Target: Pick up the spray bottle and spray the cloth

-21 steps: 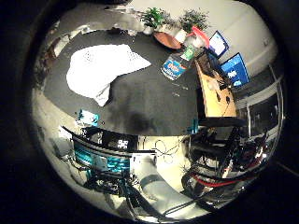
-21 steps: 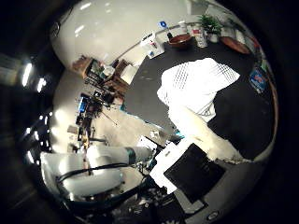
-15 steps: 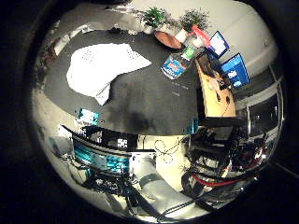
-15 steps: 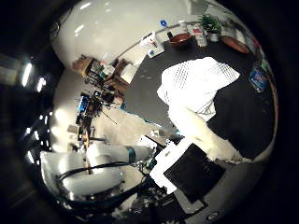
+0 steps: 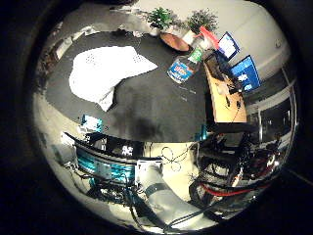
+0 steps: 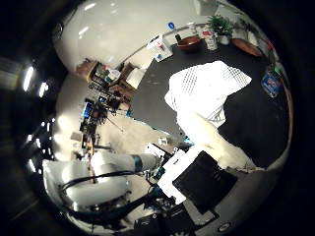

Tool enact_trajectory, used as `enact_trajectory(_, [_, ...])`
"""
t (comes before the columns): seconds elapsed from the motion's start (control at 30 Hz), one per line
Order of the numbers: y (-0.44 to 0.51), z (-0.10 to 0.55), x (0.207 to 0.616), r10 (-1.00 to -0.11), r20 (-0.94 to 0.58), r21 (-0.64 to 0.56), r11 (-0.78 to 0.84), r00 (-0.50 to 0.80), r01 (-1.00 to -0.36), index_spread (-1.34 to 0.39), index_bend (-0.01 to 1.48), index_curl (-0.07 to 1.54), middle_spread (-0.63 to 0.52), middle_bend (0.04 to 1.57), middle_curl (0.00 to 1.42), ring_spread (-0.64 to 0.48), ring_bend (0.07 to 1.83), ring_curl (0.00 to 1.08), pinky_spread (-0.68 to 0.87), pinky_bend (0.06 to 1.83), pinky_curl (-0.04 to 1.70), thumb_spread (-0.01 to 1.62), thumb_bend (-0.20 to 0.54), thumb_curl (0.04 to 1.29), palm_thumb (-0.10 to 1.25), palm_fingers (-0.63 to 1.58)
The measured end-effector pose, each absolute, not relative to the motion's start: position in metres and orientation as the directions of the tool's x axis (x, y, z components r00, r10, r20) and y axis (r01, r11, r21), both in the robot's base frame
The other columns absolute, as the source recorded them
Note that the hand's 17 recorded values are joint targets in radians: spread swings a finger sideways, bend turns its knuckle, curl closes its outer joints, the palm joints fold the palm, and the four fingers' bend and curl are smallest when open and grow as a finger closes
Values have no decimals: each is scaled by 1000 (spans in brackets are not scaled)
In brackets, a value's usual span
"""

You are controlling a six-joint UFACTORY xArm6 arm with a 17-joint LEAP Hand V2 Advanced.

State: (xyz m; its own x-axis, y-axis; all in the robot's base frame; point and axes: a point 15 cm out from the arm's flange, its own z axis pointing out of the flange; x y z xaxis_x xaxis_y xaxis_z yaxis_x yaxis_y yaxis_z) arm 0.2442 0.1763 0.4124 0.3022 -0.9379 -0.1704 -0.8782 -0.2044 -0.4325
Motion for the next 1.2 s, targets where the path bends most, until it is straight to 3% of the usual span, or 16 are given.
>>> enact_trajectory(0.47, [99, 486, 273, -970, -96, -572, -131, 225, -810, -215, 187, 365, 150, 196, 317, 293, 624, 105, 649, 1078, -2, 1053, -25, 500, 632, 411])
enact_trajectory(0.8, [24, 489, 290, -997, -32, -590, -34, 66, -807, -226, 185, 354, 132, 197, 323, 276, 630, 102, 650, 1052, -2, 1043, -27, 488, 608, 407])
enact_trajectory(1.2, [-51, 496, 295, -994, -86, -627, 109, -71, -771, -247, 186, 347, 129, 194, 325, 277, 620, 101, 649, 1058, -1, 1042, -26, 473, 577, 400])
